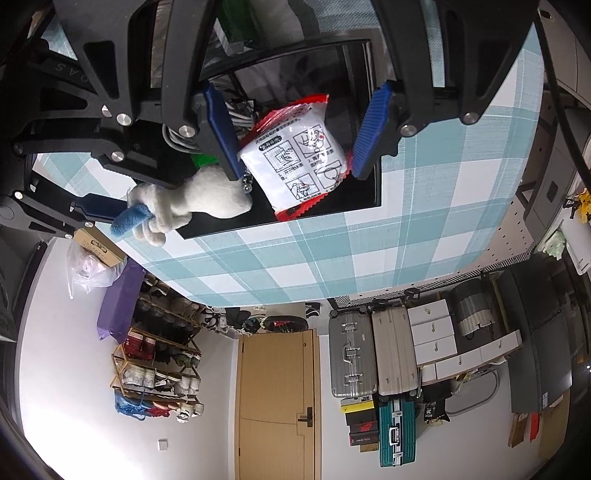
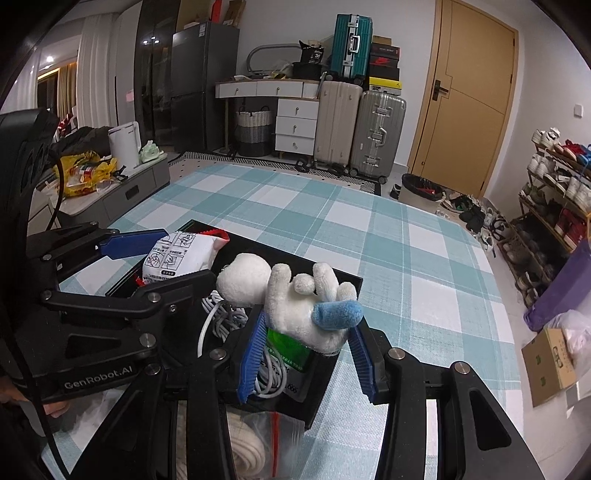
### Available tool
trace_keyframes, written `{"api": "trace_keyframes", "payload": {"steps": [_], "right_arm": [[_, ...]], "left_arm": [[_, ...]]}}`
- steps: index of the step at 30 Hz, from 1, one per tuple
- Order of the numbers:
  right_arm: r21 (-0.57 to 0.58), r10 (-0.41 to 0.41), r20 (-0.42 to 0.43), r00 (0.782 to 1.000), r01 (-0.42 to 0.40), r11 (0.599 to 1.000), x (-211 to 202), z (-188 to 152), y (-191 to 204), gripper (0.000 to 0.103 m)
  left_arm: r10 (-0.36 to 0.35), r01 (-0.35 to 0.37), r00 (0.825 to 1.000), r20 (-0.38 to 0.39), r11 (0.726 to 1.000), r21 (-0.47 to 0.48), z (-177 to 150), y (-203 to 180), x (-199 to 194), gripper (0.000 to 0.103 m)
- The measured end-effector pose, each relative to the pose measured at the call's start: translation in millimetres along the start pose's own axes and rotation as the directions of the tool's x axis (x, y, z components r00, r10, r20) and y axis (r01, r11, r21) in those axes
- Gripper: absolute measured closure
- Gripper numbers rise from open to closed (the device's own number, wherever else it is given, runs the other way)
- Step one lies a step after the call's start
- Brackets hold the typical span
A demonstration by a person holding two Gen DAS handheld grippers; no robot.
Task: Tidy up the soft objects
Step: 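Lift and carry the plush toy and red-white packet over the black box, then open both grippers to drop the plush toy and packet into the box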
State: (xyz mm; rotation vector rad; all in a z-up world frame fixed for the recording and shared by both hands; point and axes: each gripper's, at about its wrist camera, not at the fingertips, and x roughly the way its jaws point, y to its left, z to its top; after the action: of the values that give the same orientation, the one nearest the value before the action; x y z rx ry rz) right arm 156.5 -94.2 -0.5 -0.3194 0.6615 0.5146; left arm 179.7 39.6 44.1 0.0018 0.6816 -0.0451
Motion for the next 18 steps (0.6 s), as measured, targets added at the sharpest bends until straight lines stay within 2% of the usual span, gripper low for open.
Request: {"api": "trace_keyframes", "payload": {"steps": [18], "right_arm": [[-0.04, -0.017, -0.011, 1.0, 0.017, 0.999, 15.7, -0.7, 2.3, 0.059]], "left_arm": [[0.01, -0.01, 0.999, -0.039, 1.0, -0.004, -3.8, 3.3, 13.5, 0.043]]}}
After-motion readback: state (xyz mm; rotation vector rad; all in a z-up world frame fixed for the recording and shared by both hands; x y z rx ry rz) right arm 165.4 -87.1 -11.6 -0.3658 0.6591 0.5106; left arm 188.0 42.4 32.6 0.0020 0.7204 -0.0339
